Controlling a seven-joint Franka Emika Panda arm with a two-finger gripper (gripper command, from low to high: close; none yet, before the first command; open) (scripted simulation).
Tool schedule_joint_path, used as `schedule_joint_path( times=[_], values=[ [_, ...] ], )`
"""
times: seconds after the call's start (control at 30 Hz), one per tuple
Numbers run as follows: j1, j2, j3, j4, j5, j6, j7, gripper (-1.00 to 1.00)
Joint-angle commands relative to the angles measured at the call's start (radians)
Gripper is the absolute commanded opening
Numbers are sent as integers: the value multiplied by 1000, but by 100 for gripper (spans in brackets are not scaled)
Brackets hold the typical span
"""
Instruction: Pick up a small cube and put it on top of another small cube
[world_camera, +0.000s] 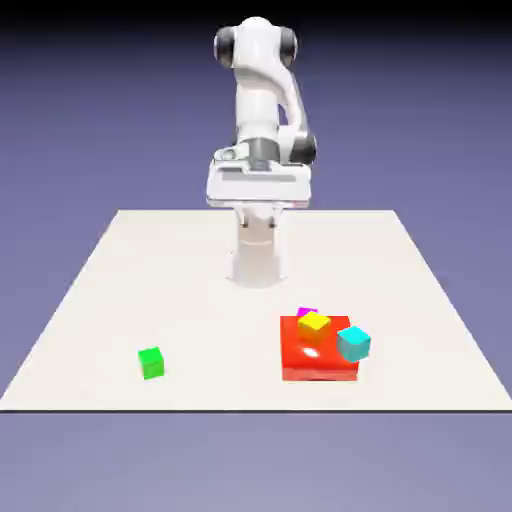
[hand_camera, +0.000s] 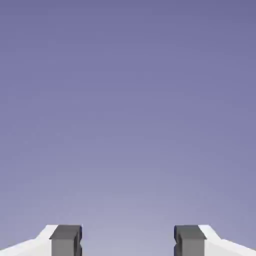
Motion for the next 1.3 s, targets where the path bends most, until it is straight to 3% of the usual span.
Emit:
schedule_joint_path(
  times=[0.0, 0.97, 1.13, 1.17, 1.27],
  values=[
    [-8, 36, -13, 27, 16, -35, 8, 0],
    [-254, 1085, -378, 806, 470, -1040, 231, 0],
    [-252, 1176, -331, 755, 540, -908, 183, 0],
    [-252, 1176, -331, 755, 540, -908, 183, -100],
    [-253, 1116, -362, 789, 494, -995, 215, -100]
  ],
)
